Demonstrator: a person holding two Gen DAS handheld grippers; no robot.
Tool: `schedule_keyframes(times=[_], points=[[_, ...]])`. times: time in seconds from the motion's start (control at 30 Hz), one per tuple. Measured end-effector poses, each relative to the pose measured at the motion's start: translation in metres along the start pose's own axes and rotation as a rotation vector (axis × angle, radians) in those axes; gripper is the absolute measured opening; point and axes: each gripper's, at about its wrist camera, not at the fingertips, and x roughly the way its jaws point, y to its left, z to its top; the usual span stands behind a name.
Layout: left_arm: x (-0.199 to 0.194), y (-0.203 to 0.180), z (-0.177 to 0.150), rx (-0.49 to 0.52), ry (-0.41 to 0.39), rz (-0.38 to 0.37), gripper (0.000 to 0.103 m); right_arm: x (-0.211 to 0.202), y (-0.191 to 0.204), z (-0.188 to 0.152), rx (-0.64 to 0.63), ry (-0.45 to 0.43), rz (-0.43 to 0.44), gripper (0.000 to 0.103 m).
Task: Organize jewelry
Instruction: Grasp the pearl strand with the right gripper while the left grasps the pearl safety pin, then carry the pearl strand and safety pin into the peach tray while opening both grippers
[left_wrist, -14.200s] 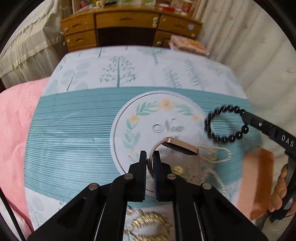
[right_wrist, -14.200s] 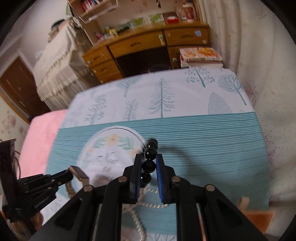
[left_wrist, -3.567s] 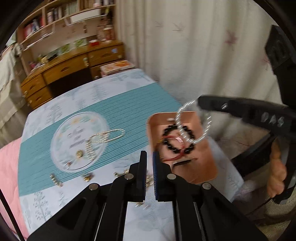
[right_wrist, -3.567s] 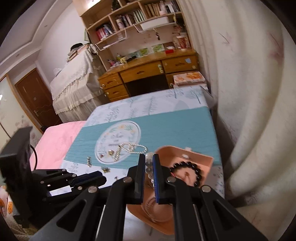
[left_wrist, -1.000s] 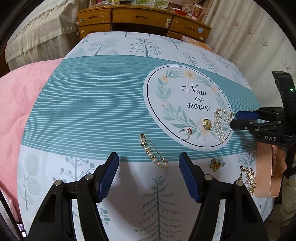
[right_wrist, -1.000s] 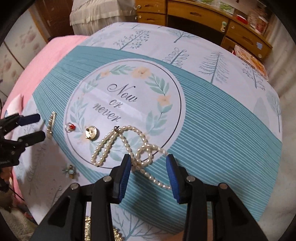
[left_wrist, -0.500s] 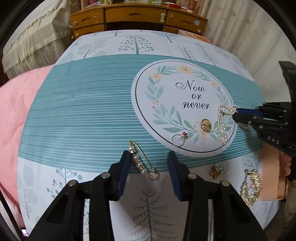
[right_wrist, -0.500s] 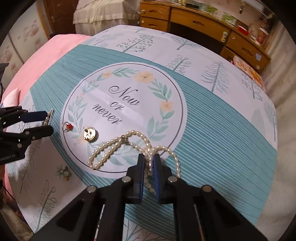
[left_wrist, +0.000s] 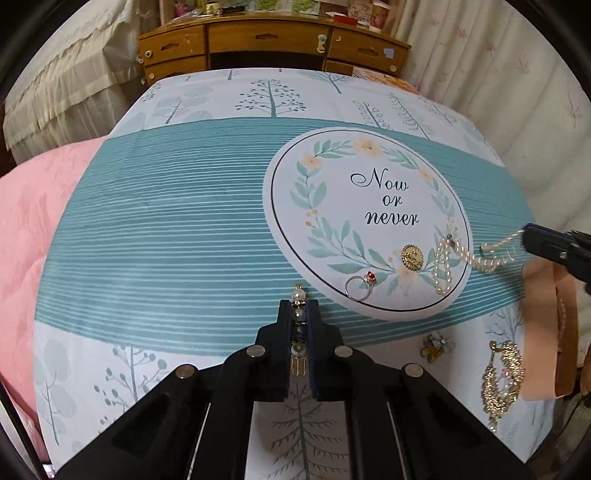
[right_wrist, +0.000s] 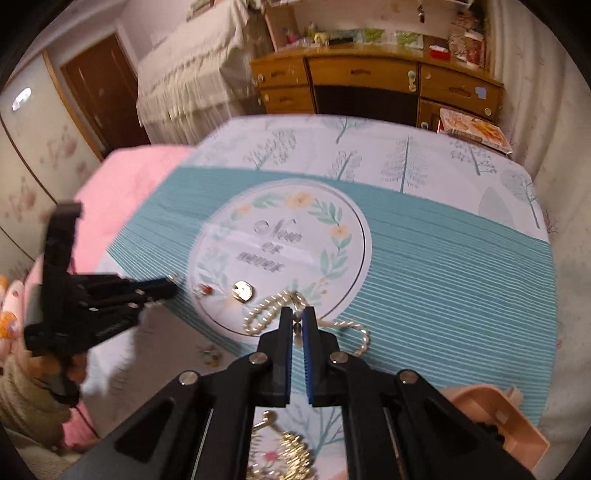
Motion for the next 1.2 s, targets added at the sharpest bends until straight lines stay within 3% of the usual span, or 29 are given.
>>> schedule_keyframes(times=[0.37,0.73,0.93,1.2], points=[[-0.066,-0.032,-0.001,0.057,-0.118,-0.046,0.005,-0.074,0.001,-0.006,0.053,-0.176,0.056,0.005],[-0.124,-0.125,0.001,0.237,-0.225,-0.160,0.005,-0.182,-0.005,-0.028,0.090,-0.436,0.068,0.005],[-0.130,-0.181,-0.006,0.328,-0.224,-0.234,0.005,-0.216,-0.024,-0.049,0.161,-0.513,0.010,0.005],[-0.108,-0.247,-0.027,0.437,-0.144,-0.302,0.005,-0.221,-0.050,-0.074,0.212,-0.516,-0.056,0.005]])
